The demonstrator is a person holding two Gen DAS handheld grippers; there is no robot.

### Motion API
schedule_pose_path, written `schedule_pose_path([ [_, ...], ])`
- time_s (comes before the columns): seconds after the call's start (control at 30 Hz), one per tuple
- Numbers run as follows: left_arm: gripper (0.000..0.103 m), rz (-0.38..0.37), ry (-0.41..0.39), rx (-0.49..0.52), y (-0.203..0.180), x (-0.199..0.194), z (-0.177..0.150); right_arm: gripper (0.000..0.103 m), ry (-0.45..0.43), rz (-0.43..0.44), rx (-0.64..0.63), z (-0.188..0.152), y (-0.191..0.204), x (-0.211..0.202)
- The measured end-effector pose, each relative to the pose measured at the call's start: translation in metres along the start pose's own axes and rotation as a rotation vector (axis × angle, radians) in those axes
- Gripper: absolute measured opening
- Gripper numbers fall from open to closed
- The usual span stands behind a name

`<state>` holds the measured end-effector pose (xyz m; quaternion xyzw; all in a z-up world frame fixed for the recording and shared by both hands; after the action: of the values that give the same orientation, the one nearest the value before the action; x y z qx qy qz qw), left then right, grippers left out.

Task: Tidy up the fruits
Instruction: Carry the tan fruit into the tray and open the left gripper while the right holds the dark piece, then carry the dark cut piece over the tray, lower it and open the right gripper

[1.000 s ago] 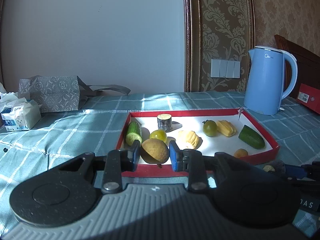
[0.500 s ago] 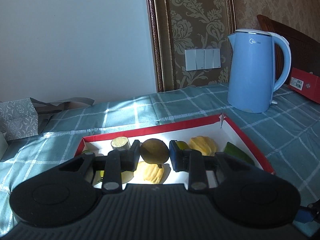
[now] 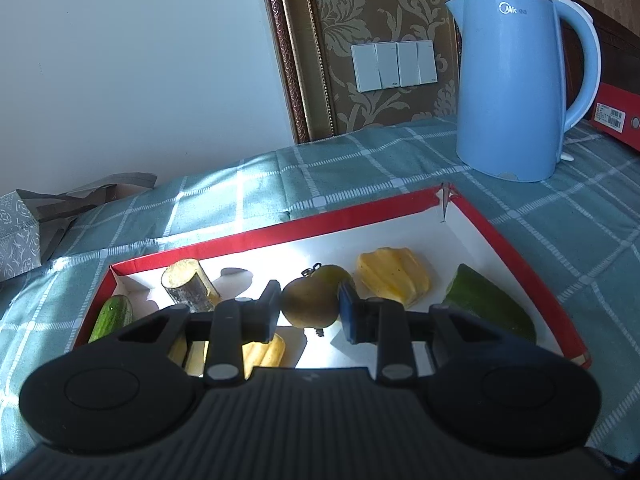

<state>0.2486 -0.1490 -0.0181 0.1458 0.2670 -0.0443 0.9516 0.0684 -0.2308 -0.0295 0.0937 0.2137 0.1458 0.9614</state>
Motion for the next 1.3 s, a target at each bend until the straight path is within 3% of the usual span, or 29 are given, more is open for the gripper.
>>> schedule_pose_path([
  [0.3, 0.03, 0.022, 0.008, 0.01, 0.0, 0.004, -0.002, 0.033, 0.006, 0.004, 0.002, -0.002, 0.001, 0.0],
  [0.77, 0.069, 0.089, -0.034, -0.027, 0.042, -0.031, -0.009, 0.033, 0.002, 0.003, 0.037, -0.003, -0.007, 0.001],
  [1.1, 0.088, 0.193, -0.049, -0.209, 0.128, -0.065, -0.047, 0.033, -0.008, -0.004, 0.063, -0.002, -0.009, 0.002],
  [1.3, 0.089, 0.21, 0.02, -0.323, 0.17, -0.049, -0.069, 0.033, -0.001, -0.02, 0.053, 0.004, 0.0, 0.002],
])
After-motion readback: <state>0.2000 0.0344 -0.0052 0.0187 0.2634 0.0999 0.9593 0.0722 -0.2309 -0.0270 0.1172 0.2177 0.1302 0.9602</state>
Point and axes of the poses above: each gripper's, at about its wrist camera, not at the fingertips, and x roughly the way its jaws point, y to its left, z to its top, the point moved 3 cm from there along x, roughly the way its jaws point, and after that the axes turned 8 degrees about z, right-handed, at the moved point
